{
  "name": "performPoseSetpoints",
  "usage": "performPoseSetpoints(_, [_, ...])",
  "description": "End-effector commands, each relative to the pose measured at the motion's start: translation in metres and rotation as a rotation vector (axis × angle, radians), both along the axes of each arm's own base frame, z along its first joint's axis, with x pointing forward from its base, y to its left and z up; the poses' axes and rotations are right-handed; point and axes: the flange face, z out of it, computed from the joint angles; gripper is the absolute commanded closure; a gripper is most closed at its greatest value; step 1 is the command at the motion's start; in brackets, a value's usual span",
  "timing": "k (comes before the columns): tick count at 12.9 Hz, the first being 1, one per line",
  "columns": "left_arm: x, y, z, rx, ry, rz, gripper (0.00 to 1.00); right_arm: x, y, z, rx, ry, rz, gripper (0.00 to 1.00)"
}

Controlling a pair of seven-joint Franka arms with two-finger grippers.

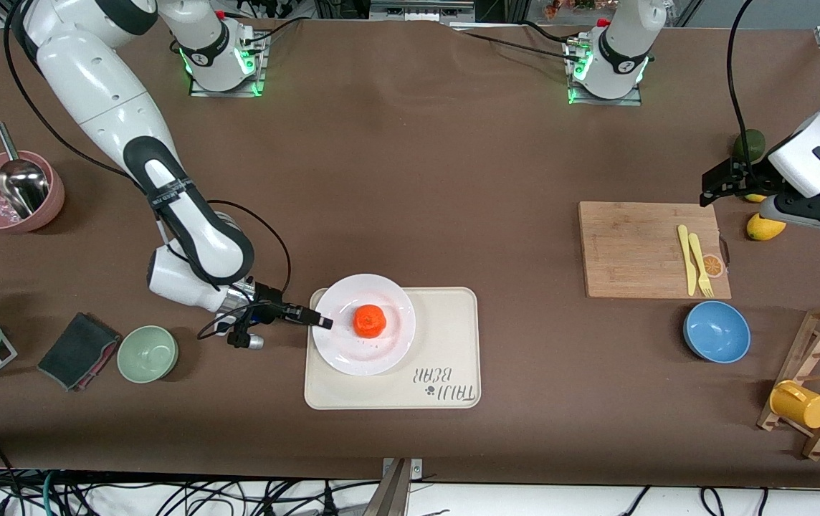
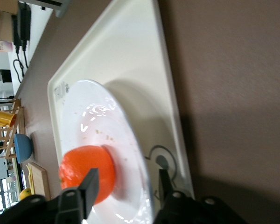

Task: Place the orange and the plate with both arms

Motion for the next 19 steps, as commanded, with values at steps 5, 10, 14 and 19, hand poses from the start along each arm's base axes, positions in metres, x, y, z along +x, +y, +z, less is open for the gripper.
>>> performPoseSetpoints(5, [0.002,0.001,0.002,0.034,-0.009,-0.007,0.00,-0.010,-0.075,0.125,-0.109,0.057,0.311,0.00])
performPoseSetpoints(10, [0.002,0.001,0.002,0.034,-0.009,-0.007,0.00,-0.075,-0.151,0.250,-0.445,0.100,0.422,0.00])
performPoseSetpoints(14, [0.002,0.001,0.002,0.033,-0.009,-0.007,0.00,-0.113,-0.180,0.344,-0.737,0.133,0.419,0.00])
performPoseSetpoints(19, [0.002,0.002,0.003,0.033,-0.012,-0.007,0.00,-0.126,-0.192,0.410,-0.875,0.160,0.369,0.00])
